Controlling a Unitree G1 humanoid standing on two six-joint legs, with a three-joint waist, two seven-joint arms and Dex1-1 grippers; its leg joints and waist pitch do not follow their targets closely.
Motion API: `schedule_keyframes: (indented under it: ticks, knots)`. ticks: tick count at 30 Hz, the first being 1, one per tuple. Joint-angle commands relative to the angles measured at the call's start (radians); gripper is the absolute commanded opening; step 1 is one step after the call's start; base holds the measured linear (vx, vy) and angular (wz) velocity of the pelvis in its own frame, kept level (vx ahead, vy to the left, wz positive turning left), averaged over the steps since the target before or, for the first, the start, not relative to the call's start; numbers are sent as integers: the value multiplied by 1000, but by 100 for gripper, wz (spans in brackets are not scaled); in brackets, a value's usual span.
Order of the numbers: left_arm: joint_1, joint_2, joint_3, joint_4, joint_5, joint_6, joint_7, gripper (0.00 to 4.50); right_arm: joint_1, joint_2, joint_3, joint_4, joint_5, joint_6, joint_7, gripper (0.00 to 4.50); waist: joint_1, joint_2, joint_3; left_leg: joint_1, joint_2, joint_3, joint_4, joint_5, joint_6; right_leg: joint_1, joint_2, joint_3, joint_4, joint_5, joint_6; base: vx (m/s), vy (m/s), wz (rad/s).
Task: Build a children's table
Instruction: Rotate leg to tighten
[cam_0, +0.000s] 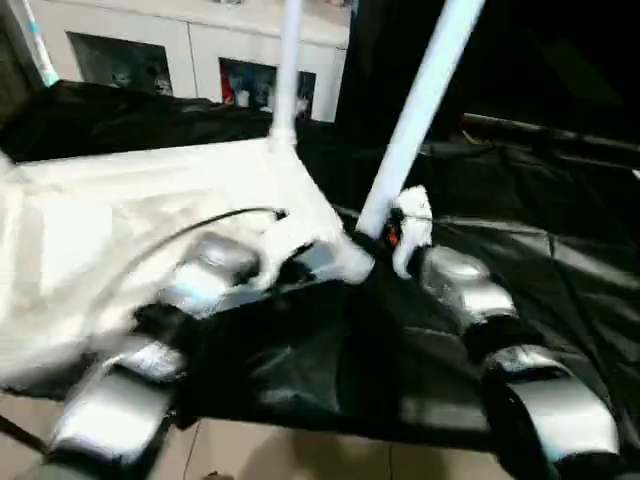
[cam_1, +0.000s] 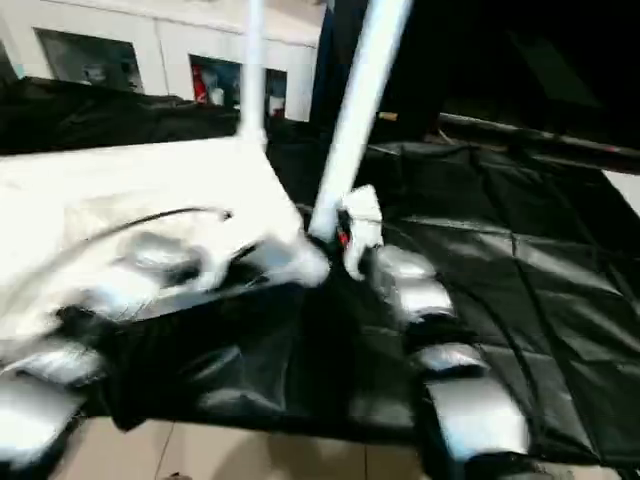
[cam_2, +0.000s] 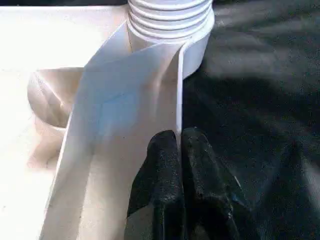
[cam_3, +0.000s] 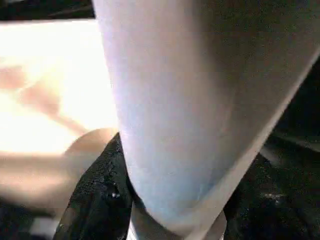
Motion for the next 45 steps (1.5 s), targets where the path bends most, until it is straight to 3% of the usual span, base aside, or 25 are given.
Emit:
schedule_keyframes:
  ticks: [1,3,5,9,19,23,25,28,29,32,36,37,38,41,42,43,45]
  knots:
    - [-30,-70,7,79,22,12,126,0,53,52,-28,153,8,100,-178,191,-7,35,-23,11,27,-6,-80,-309,-60,0,-71,56,-107,-263,-154,0,0,0]
    - [-46,-115,2,116,34,8,173,0,37,88,-31,165,5,95,-230,191,-2,30,-24,20,24,-6,-78,-347,-56,-5,-69,54,-113,-295,-140,0,0,0]
    - [-57,-142,3,132,36,8,200,0,24,110,-23,167,-9,96,-249,191,-1,30,-26,10,25,-8,-81,-327,-46,2,-68,55,-110,-256,-132,0,0,0]
    - [-77,-159,10,166,37,2,223,0,12,130,-21,172,-22,110,-275,191,1,29,-27,4,23,-9,-83,-293,-38,9,-65,54,-103,-182,-133,0,0,0]
    - [-103,-144,28,225,50,-32,222,0,-5,140,-46,192,-22,128,-280,191,-2,31,-22,6,24,-12,-90,-365,-36,0,-68,57,-119,-282,-116,0,0,0]
    - [-107,-144,29,235,48,-40,210,0,-12,139,-46,189,-25,132,-260,191,-2,34,-22,7,25,-12,-91,-366,-37,-1,-68,58,-118,-262,-122,0,0,0]
    - [-107,-141,28,235,45,-56,193,0,-20,136,-47,184,-22,125,-231,261,-2,34,-21,6,25,-12,-91,-369,-36,-1,-69,58,-119,-271,-122,0,0,0]
    - [-106,-138,34,213,29,-73,153,0,-36,130,-70,176,-5,103,-191,273,-6,34,-21,-1,24,-14,-93,-371,-30,3,-70,58,-120,-287,-118,0,0,0]
    - [-106,-137,36,208,26,-79,145,0,-39,128,-74,174,-1,97,-177,289,-9,32,-25,-8,26,-17,-94,-335,-26,11,-71,56,-116,-269,-118,0,0,0]
    - [-99,-125,30,177,24,-102,105,0,-53,111,-70,154,5,69,-80,312,-8,34,-26,-7,27,-10,-89,-287,-12,8,-70,58,-112,-200,-143,0,0,0]
    - [-79,-103,12,136,28,-118,55,0,-57,74,-53,121,3,56,25,358,-7,29,-23,-6,30,-9,-88,-306,-4,8,-74,58,-116,-246,-158,0,0,0]
    - [-72,-95,6,125,31,-132,37,0,-55,63,-47,109,-1,50,63,358,-5,31,-30,-12,30,-8,-83,-230,11,15,-74,57,-106,-166,-171,0,0,0]
    - [-67,-89,2,116,30,-141,18,0,-53,54,-45,98,0,53,94,364,-5,32,-31,-13,29,-5,-79,-197,18,16,-74,57,-102,-125,-178,0,0,0]
    - [-41,-47,-13,64,30,-165,-62,0,-26,-14,-20,31,1,83,278,387,-3,31,-38,-17,25,1,-64,-72,60,27,-65,53,-77,114,-228,0,0,0]
    - [-33,-34,-16,50,28,-177,-87,0,-16,-37,-9,10,-1,84,329,395,-3,31,-38,-17,25,1,-64,-72,60,27,-65,53,-77,114,-228,0,0,0]
    - [-33,-33,-16,49,28,-178,-88,0,-15,-38,-9,9,-1,84,332,406,-4,30,-39,-19,21,4,-58,-20,95,29,-61,50,-68,228,-252,0,0,0]
    - [-11,5,-26,10,24,-198,-153,0,24,-106,39,-57,-10,80,483,406,-2,30,-40,-16,21,5,-54,-29,111,30,-61,49,-66,255,-268,0,0,0]
